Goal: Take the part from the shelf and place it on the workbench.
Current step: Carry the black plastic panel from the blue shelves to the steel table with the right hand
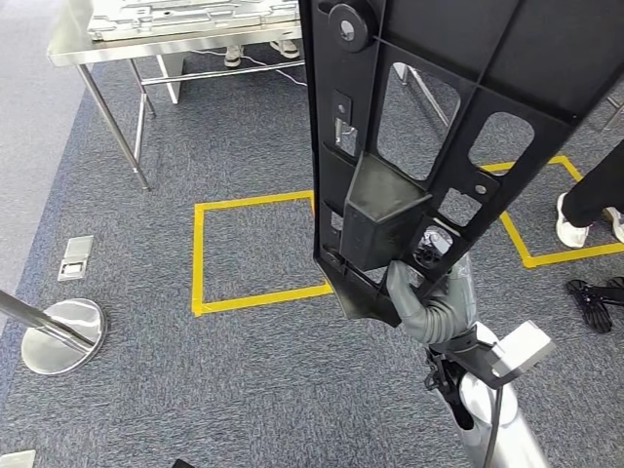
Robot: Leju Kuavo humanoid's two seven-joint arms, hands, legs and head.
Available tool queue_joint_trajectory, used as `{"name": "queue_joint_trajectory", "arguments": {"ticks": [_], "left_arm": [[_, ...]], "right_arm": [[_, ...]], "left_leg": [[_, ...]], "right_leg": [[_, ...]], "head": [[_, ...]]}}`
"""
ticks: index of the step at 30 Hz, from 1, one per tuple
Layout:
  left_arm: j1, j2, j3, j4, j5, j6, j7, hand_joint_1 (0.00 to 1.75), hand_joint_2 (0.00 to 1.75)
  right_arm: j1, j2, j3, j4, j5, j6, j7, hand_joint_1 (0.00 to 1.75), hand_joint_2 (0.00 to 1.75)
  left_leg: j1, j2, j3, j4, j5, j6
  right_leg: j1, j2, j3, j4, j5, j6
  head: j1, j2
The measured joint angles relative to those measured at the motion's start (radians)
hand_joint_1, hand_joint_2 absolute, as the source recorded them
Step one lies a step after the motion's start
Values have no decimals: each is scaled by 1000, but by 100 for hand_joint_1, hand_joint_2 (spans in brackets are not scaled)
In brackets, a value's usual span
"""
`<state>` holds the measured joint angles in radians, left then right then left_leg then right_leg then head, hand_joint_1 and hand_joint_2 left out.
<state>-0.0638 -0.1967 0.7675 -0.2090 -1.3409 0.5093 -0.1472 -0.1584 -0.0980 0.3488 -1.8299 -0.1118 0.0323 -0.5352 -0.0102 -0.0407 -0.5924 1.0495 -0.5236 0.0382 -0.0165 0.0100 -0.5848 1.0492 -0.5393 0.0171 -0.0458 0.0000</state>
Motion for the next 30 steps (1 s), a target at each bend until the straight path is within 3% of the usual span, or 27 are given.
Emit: {"name": "queue_joint_trajectory", "arguments": {"ticks": [30], "left_arm": [[-1, 0, 0, 0, -3, -3, 1, 0, 175]], "right_arm": [[-2, 1, 0, 0, 30, 0, -2, 175, 175]], "left_leg": [[-4, 0, 0, 0, -1, -1]], "right_leg": [[-3, 0, 2, -3, 0, 1]], "head": [[0, 0]]}}
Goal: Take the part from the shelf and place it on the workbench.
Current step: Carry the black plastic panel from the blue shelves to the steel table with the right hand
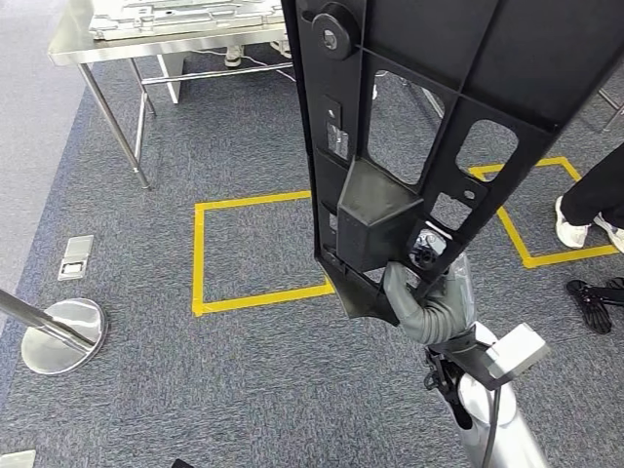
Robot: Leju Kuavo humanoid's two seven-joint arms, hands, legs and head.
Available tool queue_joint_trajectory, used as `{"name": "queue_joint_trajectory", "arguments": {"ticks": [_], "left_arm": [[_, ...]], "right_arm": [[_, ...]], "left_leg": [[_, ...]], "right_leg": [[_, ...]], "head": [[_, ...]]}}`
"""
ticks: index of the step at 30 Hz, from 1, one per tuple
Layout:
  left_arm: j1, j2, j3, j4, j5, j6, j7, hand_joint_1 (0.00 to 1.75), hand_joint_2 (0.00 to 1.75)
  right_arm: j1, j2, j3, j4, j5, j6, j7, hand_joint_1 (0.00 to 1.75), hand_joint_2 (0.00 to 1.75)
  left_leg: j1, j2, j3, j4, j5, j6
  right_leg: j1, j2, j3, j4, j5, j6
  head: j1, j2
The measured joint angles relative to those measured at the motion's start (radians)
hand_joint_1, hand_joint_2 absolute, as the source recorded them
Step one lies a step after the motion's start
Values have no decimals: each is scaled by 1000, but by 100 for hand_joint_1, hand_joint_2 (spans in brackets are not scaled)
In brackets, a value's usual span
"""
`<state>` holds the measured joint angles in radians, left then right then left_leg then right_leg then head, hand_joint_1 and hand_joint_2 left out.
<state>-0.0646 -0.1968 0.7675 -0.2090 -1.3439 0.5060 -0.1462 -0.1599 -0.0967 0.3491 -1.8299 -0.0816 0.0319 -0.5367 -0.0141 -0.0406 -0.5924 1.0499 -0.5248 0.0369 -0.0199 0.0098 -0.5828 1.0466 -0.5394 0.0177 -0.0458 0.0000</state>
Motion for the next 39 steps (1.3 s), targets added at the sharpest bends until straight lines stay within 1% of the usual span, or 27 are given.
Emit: {"name": "queue_joint_trajectory", "arguments": {"ticks": [14, 16, 17, 18, 19, 20, 21, 22, 23, 24, 25, 26, 27, 28, 29, 30, 31, 32, 34, 35, 36, 38, 39], "left_arm": [[0, 0, 0, 0, 0, -3, 3, 0, 175], [0, 0, 0, 0, 0, -3, 2, 0, 175], [0, 0, 0, 0, 0, -3, 2, 0, 175], [0, 0, 0, 0, 0, -3, 2, 0, 175], [0, -1, 0, 0, 0, -3, 2, 0, 175], [0, -1, 0, 0, 0, -3, 2, 0, 175], [-1, -1, 0, 0, 0, -3, 2, 0, 175], [-1, -1, 0, 0, 0, -3, 2, 0, 175], [0, -1, 0, 0, 0, -4, 2, 0, 175], [1, -2, 0, 0, 0, -5, 2, 0, 175], [2, -2, 0, 0, 0, -5, 3, 0, 175], [3, -2, 0, 0, 0, -6, 3, 0, 175], [3, -2, 0, 0, 0, -6, 3, 0, 175], [2, -1, 0, 0, 0, -6, 3, 0, 175], [1, -1, 0, 0, 0, -6, 3, 0, 175], [0, -1, 0, 0, 0, -6, 3, 0, 175], [0, -1, 0, 0, 0, -6, 3, 0, 175], [0, -1, 0, 0, 0, -6, 4, 0, 175], [1, -1, 0, 0, 0, -6, 5, 0, 175], [0, -1, 0, 0, 0, -6, 6, 0, 175], [-2, -1, 0, 0, 0, -6, 6, 0, 175], [-4, -1, 0, 0, 0, -6, 6, 0, 175], [-3, -1, 0, 0, 0, -6, 6, 0, 175]], "right_arm": [[1, 0, 0, 0, 12, -2, -2, 175, 175], [1, 0, 0, 0, 19, -4, -4, 175, 175], [0, 1, 0, -1, 24, -5, -5, 175, 175], [0, 1, 0, -2, 28, -7, -6, 175, 175], [-1, 1, 0, -3, 30, -8, -7, 175, 175], [-1, 1, 0, -3, 32, -9, -7, 175, 175], [-1, 0, 0, -3, 32, -9, -8, 175, 175], [0, 0, 0, -2, 30, -9, -8, 175, 175], [2, 0, 0, -2, 28, -9, -8, 175, 175], [3, 0, 0, 0, 25, -8, -8, 175, 175], [4, 0, 0, 0, 21, -8, -9, 175, 175], [5, 0, 0, 1, 16, -7, -9, 175, 175], [5, 0, 0, 1, 12, -5, -9, 175, 175], [4, 0, 0, 1, 8, -3, -9, 175, 175], [5, 0, 0, 1, 4, -1, -9, 175, 175], [6, 0, 0, 2, 3, 0, -9, 175, 175], [7, 1, 0, 2, 2, 1, -9, 175, 175], [8, 1, 0, 1, 1, 1, -9, 175, 175], [8, 1, 0, 1, 0, 1, -9, 175, 175], [8, 2, 0, 1, 0, 1, -9, 175, 175], [8, 2, -1, 1, 0, 1, -9, 175, 175], [9, 2, -1, 1, 0, 1, -9, 175, 175], [9, 2, -1, 1, 0, 1, -9, 175, 175]], "left_leg": [[0, 0, 0, 1, 0, 0], [-3, 0, -1, 2, -1, 6], [-4, -1, 2, -3, 1, 12], [-3, -1, 9, -13, 6, 18], [0, -1, 18, -27, 13, 22], [4, -2, 26, -40, 19, 26], [8, -2, 32, -47, 22, 27], [9, -2, 35, -49, 22, 29], [11, -2, 35, -48, 21, 28], [12, -3, 36, -47, 19, 26], [15, -3, 37, -46, 16, 22], [19, -4, 38, -42, 12, 16], [24, -5, 40, -36, 5, 7], [26, -7, 38, -27, -3, -3], [27, -9, 35, -16, -11, -13], [27, -11, 33, -8, -18, -20], [25, -12, 31, -4, -21, -25], [26, -14, 31, -3, -22, -27], [28, -7, 30, 6, -32, -31], [29, 1, 18, 31, -48, -35], [29, 11, -4, 77, -73, -39], [29, 24, -72, 208, -128, -43], [29, 26, -100, 258, -140, -44]], "right_leg": [[-1, 0, 0, -1, 0, 0], [-4, -2, 2, -6, 3, 7], [-6, -4, 6, -11, 5, 12], [-6, -6, 9, -12, 4, 15], [-4, -6, 8, -3, -5, 16], [-2, -7, -1, 23, -23, 16], [-2, -7, -22, 69, -49, 17], [-3, -7, -52, 128, -78, 19], [-4, -7, -83, 186, -98, 23], [-7, -7, -105, 223, -104, 28], [-9, -7, -112, 226, -89, 33], [-13, -7, -99, 192, -59, 39], [-17, -6, -73, 130, -21, 46], [-20, -2, -48, 74, 4, 52], [-21, 3, -29, 33, 18, 50], [-22, 7, -21, 15, 19, 44], [-19, 10, -20, 16, 12, 36], [-19, 8, -21, 17, 11, 25], [-20, 2, -18, 18, 9, 13], [-21, -3, -17, 17, 8, 7], [-21, -8, -16, 17, 6, 3], [-20, -19, -14, 17, 2, -3], [-19, -23, -13, 17, 1, -5]], "head": [[0, 0], [0, 0], [0, 0], [0, 0], [0, 0], [1, 0], [1, 0], [1, 0], [2, 0], [2, 0], [2, 0], [2, 0], [2, 0], [2, 0], [2, 0], [1, 0], [1, 0], [0, 0], [0, 0], [0, 0], [0, 0], [0, 0], [0, 0]]}}
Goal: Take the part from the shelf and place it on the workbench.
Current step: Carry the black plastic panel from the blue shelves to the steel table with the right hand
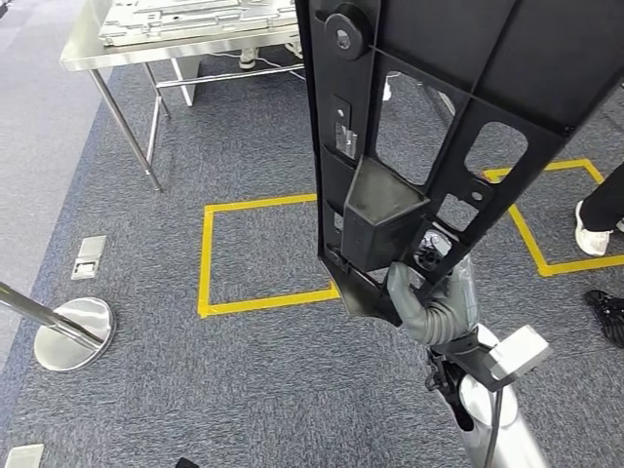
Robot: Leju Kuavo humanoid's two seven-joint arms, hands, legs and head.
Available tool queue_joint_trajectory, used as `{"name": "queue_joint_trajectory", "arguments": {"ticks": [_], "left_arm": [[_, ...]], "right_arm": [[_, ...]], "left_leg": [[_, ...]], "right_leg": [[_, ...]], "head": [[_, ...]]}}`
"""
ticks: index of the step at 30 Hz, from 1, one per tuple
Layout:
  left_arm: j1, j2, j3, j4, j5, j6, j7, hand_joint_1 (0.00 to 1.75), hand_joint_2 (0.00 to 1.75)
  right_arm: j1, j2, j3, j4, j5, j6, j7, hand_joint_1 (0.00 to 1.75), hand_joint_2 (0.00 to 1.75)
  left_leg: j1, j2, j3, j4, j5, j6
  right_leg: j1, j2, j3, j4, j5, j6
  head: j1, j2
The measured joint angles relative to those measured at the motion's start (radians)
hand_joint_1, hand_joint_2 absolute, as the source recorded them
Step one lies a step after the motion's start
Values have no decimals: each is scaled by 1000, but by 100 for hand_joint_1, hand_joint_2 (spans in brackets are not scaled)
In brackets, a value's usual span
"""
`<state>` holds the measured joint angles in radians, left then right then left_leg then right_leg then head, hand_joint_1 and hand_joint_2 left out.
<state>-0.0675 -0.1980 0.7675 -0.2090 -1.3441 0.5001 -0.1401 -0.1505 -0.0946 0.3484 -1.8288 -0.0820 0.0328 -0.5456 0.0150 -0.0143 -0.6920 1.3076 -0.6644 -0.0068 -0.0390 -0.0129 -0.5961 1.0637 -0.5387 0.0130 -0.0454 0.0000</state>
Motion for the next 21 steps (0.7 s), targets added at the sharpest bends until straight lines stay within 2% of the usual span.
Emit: {"name": "queue_joint_trajectory", "arguments": {"ticks": [1, 2, 4, 5, 6, 8, 9, 11, 12, 14, 15, 16, 17, 19, 20, 21], "left_arm": [[1, 0, 0, 0, 0, 0, 0, 0, 175], [2, 0, 0, 0, 0, 0, 0, 0, 175], [3, 0, 0, 0, 0, 0, 0, 0, 175], [3, 0, 0, 0, 0, 0, 0, 0, 175], [2, 0, 0, 0, 0, 0, 0, 0, 175], [1, 0, 0, 0, 0, 0, 1, 0, 175], [0, 0, 0, 0, 0, 0, 1, 0, 175], [1, 0, 0, 0, 0, 0, 1, 0, 175], [1, 0, 0, 0, 0, 0, 1, 0, 175], [1, -2, 0, 0, 0, 0, 1, 0, 175], [1, -2, 0, 0, 0, 0, 1, 0, 175], [2, -3, 0, 0, 0, 0, 1, 0, 175], [2, -3, 1, 0, 0, 0, 0, 0, 175], [1, -3, 1, 0, 0, 0, 0, 0, 175], [0, -4, 1, 0, 0, 0, -1, 0, 175], [-1, -5, 1, 0, 0, 0, -1, 0, 175]], "right_arm": [[0, 0, 0, 0, 0, 0, 0, 175, 175], [1, 0, 0, 0, 0, 0, 0, 175, 175], [0, 1, 1, 0, 0, 0, 0, 175, 175], [-1, 1, 1, 0, 0, 0, 0, 175, 175], [-1, 2, 0, 0, 0, 0, 0, 175, 175], [-1, 3, 0, -1, 0, 0, 0, 175, 175], [-1, 3, 0, -1, 0, 0, 0, 175, 175], [-2, 3, 0, -2, 0, 0, -1, 175, 175], [-3, 3, 0, -3, 1, 1, -1, 175, 175], [-2, 3, 0, -2, 0, 1, -1, 175, 175], [0, 3, -1, -1, 0, 1, -1, 175, 175], [2, 3, -1, 0, 0, 1, -1, 175, 175], [3, 3, -1, 1, 0, 1, -1, 175, 175], [2, 3, -1, 1, 0, 1, -1, 175, 175], [1, 3, -1, 1, 0, 1, -1, 175, 175], [-1, 3, -1, 2, -1, 1, -1, 175, 175]], "left_leg": [[0, 1, -12, 17, 7, 2], [-1, 1, -6, -7, 34, 6], [-6, 4, 45, -129, 110, 21], [-11, 7, 68, -185, 137, 28], [-16, 9, 83, -220, 148, 34], [-22, 11, 87, -237, 142, 41], [-19, 11, 89, -244, 140, 44], [-15, 10, 97, -257, 142, 50], [-12, 10, 101, -263, 144, 53], [-15, 10, 103, -264, 143, 58], [-17, 9, 103, -264, 142, 59], [-19, 8, 104, -264, 141, 60], [-20, 7, 107, -264, 140, 61], [-21, 4, 114, -263, 135, 60], [-24, 2, 116, -262, 132, 58], [-25, 1, 117, -261, 129, 55]], "right_leg": [[1, -3, 2, 0, -2, -1], [2, -4, 5, 0, -4, 0], [3, -7, 15, -1, -10, 2], [4, -8, 18, -1, -13, 5], [4, -8, 19, -1, -14, 8], [5, -11, 16, -3, -14, 17], [4, -12, 17, -4, -16, 23], [6, -9, 10, 17, -36, 30], [6, -5, -6, 53, -59, 31], [9, 3, -66, 172, -113, 32], [10, 4, -95, 225, -128, 32], [12, 5, -111, 250, -125, 32], [13, 6, -110, 238, -103, 31], [16, 8, -59, 121, -29, 24], [18, 10, -31, 58, -1, 19], [20, 11, -11, 13, 13, 15]], "head": [[0, 0], [0, 0], [0, 0], [0, 0], [0, 0], [0, 0], [0, 0], [0, 0], [0, 0], [1, 0], [1, 0], [1, 0], [1, 0], [1, 0], [1, 0], [0, 0]]}}
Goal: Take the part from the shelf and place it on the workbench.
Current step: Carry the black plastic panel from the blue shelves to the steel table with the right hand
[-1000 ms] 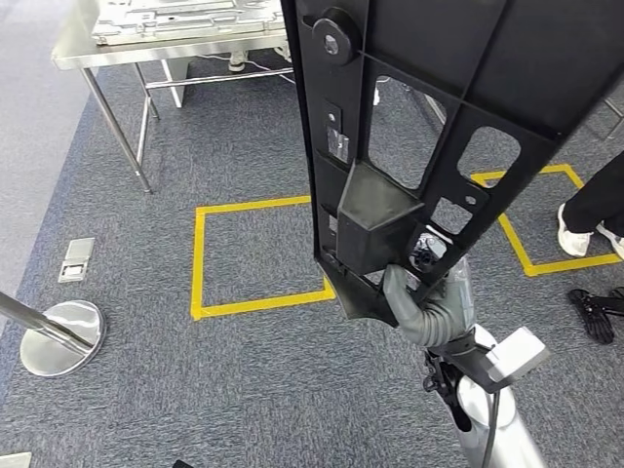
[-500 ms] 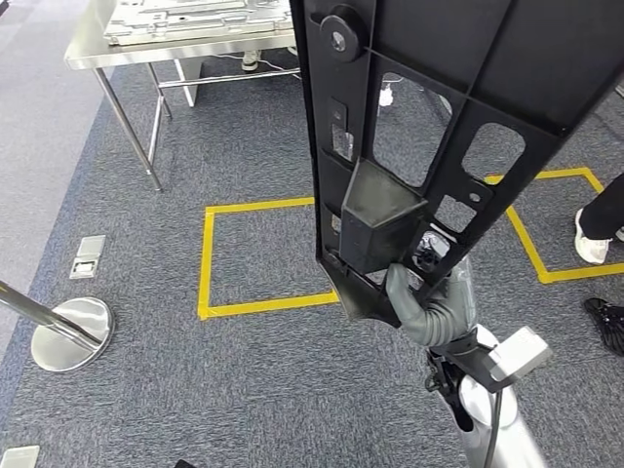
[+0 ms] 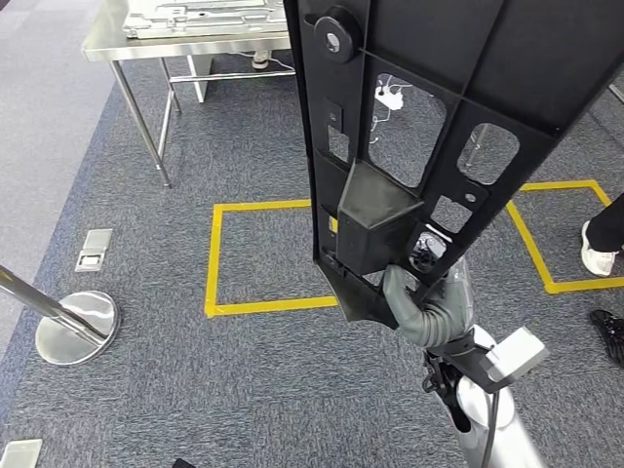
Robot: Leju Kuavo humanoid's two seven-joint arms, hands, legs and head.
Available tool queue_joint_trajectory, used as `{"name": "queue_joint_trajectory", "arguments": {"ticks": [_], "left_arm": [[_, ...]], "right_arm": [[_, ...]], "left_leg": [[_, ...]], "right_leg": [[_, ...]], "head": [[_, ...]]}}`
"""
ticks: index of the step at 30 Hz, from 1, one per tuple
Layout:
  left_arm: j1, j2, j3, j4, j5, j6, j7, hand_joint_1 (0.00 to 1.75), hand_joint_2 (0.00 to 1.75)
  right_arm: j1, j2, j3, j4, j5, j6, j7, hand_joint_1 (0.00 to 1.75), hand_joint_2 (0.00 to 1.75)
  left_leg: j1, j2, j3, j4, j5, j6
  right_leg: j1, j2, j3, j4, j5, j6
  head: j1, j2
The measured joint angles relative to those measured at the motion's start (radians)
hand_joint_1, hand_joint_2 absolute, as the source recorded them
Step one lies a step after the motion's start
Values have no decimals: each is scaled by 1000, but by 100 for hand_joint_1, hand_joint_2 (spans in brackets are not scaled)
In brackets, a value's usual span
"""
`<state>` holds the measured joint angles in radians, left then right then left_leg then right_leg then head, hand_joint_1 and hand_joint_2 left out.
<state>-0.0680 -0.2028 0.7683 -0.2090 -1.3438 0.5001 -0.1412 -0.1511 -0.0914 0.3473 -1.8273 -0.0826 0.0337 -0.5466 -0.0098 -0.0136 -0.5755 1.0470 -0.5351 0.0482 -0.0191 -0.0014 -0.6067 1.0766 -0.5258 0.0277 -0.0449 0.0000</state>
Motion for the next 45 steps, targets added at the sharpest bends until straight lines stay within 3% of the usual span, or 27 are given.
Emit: {"name": "queue_joint_trajectory", "arguments": {"ticks": [2, 5, 7, 9, 10, 11, 13, 15, 20, 22, 24, 26, 27, 28, 30, 31, 32, 34, 36, 37, 38, 40, 41, 42, 43, 44, 45], "left_arm": [[0, -1, 0, 0, 0, 0, 0, 0, 175], [-1, -2, 0, 0, 0, 0, -1, 0, 175], [-2, -2, 0, 0, 0, 0, -1, 0, 175], [0, -2, 0, 0, 0, 0, 0, 0, 175], [1, -2, 0, 0, 0, 0, 0, 0, 175], [2, -2, 0, 0, 0, 0, 0, 0, 175], [3, -2, 0, 0, 0, 0, 0, 0, 175], [2, -2, 0, 1, 0, -2, -2, 0, 175], [7, -2, 1, 1, 0, -5, -5, 0, 175], [7, -2, 1, 1, 0, -4, -5, 0, 175], [8, -2, 1, 1, 0, -4, -5, 0, 175], [11, -2, 1, 1, 0, -4, -5, 0, 175], [13, -2, 1, 1, 0, -4, -5, 0, 175], [13, -2, 1, 1, 0, -4, -5, 0, 175], [14, -4, 1, 2, 0, -5, -5, 0, 175], [14, -4, 1, 3, 0, -6, -5, 0, 175], [13, -5, 1, 4, -1, -7, -4, 0, 175], [7, -5, 1, 4, -3, -8, -4, 0, 175], [1, -5, 1, 4, -6, -8, -3, 0, 175], [-1, -4, 1, 4, -8, -8, -3, 0, 175], [1, -5, 1, 4, -9, -8, -2, 0, 175], [6, -4, 1, 4, -11, -8, 1, 0, 175], [9, -4, 1, 4, -11, -8, 2, 0, 175], [10, -4, 1, 4, -11, -8, 2, 0, 175], [12, -4, 1, 4, -11, -8, 2, 0, 175], [16, -3, 1, 4, -12, -8, 3, 0, 175], [21, -3, 1, 4, -12, -8, 3, 0, 175]], "right_arm": [[-3, 0, 0, 0, -1, 0, 0, 175, 175], [-6, 1, -1, 0, -2, 1, 0, 175, 175], [-8, 3, -1, 1, -3, 2, 1, 175, 175], [-8, 3, -1, 3, -3, 2, 1, 175, 175], [-7, 3, -1, 4, -3, 2, 1, 175, 175], [-7, 3, -1, 4, -3, 2, 1, 175, 175], [-7, 3, -1, 5, -3, 2, 1, 175, 175], [-10, 4, -1, 5, -3, 3, 1, 175, 175], [-12, 4, -2, 4, -4, 8, 2, 175, 175], [-15, 4, -2, 4, -4, 9, 2, 175, 175], [-11, 4, -3, 5, -4, 9, 2, 175, 175], [-5, 4, -4, 5, -4, 9, 2, 175, 175], [-4, 4, -5, 6, -4, 9, 2, 175, 175], [-3, 3, -6, 6, -4, 9, 2, 175, 175], [2, 2, -8, 8, -4, 9, 2, 175, 175], [5, 2, -8, 9, -4, 10, 3, 175, 175], [7, 2, -9, 9, -4, 10, 3, 175, 175], [6, 2, -12, 4, -4, 11, 2, 175, 175], [5, 3, -14, 1, -4, 11, 2, 175, 175], [6, 4, -14, 1, -4, 11, 1, 175, 175], [7, 4, -14, 1, -4, 11, 1, 175, 175], [8, 4, -14, 2, -4, 11, 1, 175, 175], [9, 4, -14, 2, -4, 11, 1, 175, 175], [10, 5, -14, 2, -5, 11, 1, 175, 175], [10, 5, -14, 3, -5, 11, 1, 175, 175], [12, 5, -14, 4, -5, 11, 1, 175, 175], [15, 5, -14, 8, -6, 11, 1, 175, 175]], "left_leg": [[-1, -1, -1, 1, -2, -6], [1, -1, -6, 16, -17, -21], [7, 0, -44, 95, -58, -35], [18, 2, -110, 215, -101, -46], [21, 2, -133, 250, -103, -50], [24, 3, -139, 251, -86, -53], [28, 6, -103, 157, -13, -55], [24, 10, -57, 55, 25, -51], [19, 9, -12, 6, -7, -14], [19, 7, 17, 1, -23, 0], [15, 6, 42, 0, -45, 8], [9, 2, 75, 0, -71, 12], [6, 0, 94, 0, -87, 13], [3, -1, 115, 0, -104, 13], [0, -3, 152, -2, -138, 9], [0, -4, 164, -6, -153, 4], [2, -5, 177, -11, -162, -3], [2, -5, 185, 3, -146, -13], [-1, -2, 141, 100, -86, -23], [0, -1, 97, 167, -69, -30], [4, 0, 48, 223, -75, -39], [12, 1, -37, 267, -157, -55], [16, 2, -68, 259, -204, -61], [18, 2, -92, 235, -231, -64], [20, 3, -111, 195, -217, -65], [21, 4, -129, 146, -146, -62], [19, 5, -144, 101, -49, -57]], "right_leg": [[4, 2, 12, -27, -1, -7], [-2, -1, 17, -34, -2, -18], [-8, -5, 22, -37, -4, -25], [-10, -9, 27, -37, -10, -27], [-11, -10, 31, -37, -14, -25], [-12, -10, 36, -37, -19, -22], [-17, -11, 53, -37, -32, -13], [-18, -12, 67, -39, -45, 0], [-20, -13, 78, -16, -46, 31], [-18, -11, 26, 78, -61, 31], [-11, -9, -64, 197, -97, 27], [-3, -8, -127, 235, -125, 19], [2, -7, -139, 210, -120, 13], [8, -5, -143, 161, -89, 3], [21, 2, -146, 72, 27, -16], [27, 5, -144, 49, 69, -23], [30, 9, -139, 41, 85, -27], [28, 9, -108, 24, 56, -35], [17, 5, -56, -4, 33, -41], [10, 3, -25, -18, 21, -41], [6, 2, 5, -31, 8, -40], [-4, 5, 63, -50, -22, -35], [-8, 7, 92, -56, -38, -32], [-12, 9, 121, -61, -55, -27], [-15, 10, 150, -64, -74, -23], [-17, 11, 175, -67, -94, -19], [-17, 13, 196, -64, -114, -12]], "head": [[-1, 0], [-1, 0], [-2, 0], [-2, 0], [-2, 0], [-2, 0], [-2, 0], [-3, 0], [-2, 0], [0, 0], [1, 0], [1, 0], [1, 0], [1, 0], [1, 0], [1, 0], [1, 0], [2, 0], [2, 0], [1, 0], [0, 0], [-1, 0], [-1, 0], [-1, 0], [-1, 0], [-1, 0], [-1, 0]]}}
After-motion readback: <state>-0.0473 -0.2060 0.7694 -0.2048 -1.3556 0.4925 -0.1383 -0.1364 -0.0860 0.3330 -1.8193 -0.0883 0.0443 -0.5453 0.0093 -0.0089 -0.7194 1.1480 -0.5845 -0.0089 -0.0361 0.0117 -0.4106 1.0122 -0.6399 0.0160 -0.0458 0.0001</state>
